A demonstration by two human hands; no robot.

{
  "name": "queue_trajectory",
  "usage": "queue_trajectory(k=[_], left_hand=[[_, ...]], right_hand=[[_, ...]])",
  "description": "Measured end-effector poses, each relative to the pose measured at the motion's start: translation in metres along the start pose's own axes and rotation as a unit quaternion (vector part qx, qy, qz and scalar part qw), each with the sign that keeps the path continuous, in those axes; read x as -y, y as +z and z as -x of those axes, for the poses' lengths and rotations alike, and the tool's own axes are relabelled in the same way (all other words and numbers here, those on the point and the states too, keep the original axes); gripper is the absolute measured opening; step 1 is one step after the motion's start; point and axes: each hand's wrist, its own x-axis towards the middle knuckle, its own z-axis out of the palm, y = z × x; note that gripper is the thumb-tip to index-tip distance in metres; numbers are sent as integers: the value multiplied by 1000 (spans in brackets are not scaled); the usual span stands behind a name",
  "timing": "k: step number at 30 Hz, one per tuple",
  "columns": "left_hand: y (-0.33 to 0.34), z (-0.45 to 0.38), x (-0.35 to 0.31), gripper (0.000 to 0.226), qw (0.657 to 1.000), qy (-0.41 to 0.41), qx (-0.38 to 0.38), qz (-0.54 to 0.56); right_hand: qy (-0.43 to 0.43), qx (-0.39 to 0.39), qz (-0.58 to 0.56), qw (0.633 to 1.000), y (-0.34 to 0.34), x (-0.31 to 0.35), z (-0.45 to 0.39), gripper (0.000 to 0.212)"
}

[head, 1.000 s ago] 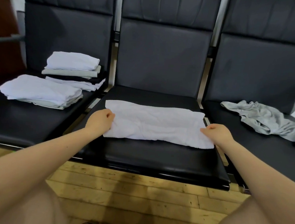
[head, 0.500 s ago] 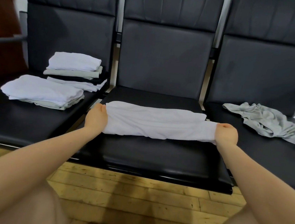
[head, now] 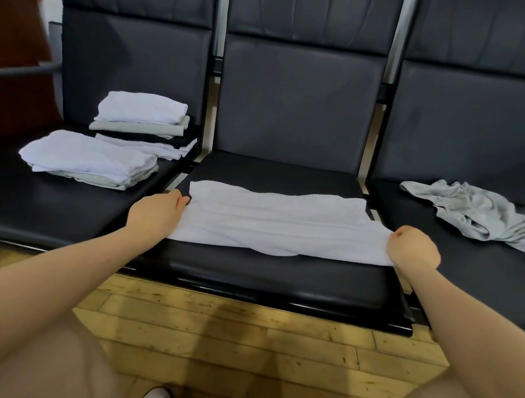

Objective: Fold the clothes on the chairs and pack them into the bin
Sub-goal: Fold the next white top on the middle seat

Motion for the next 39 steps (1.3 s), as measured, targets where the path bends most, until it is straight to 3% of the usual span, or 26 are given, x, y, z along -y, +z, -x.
queue_trajectory(k=[7,14,17,21,26,33,39], left_hand=[[-1,-1,-4,38,998,-28,49,37],[9,-35,-29,58,980,-103,100,134],[18,-48,-37,35,971,-129,69,190],[27,-64,-40,26,951,-163,-21,261],[33,-79,-21,31,973,-151,-58,165],[34,-72,-25,30,991,-104,-10,84],[13,-61,-54,41,993,-45,-65,85]], right_hand=[[-28,26,5,999,5,13,-1,17],[-91,-23,-24,995,14,56,-4,40],[-124,-5,-12,992,23,70,-8,45],[-141,-7,36,989,39,76,-19,34],[-123,-32,53,990,49,73,-37,34],[-115,-27,53,992,51,77,-44,37],[-108,19,-67,992,39,80,-31,50]])
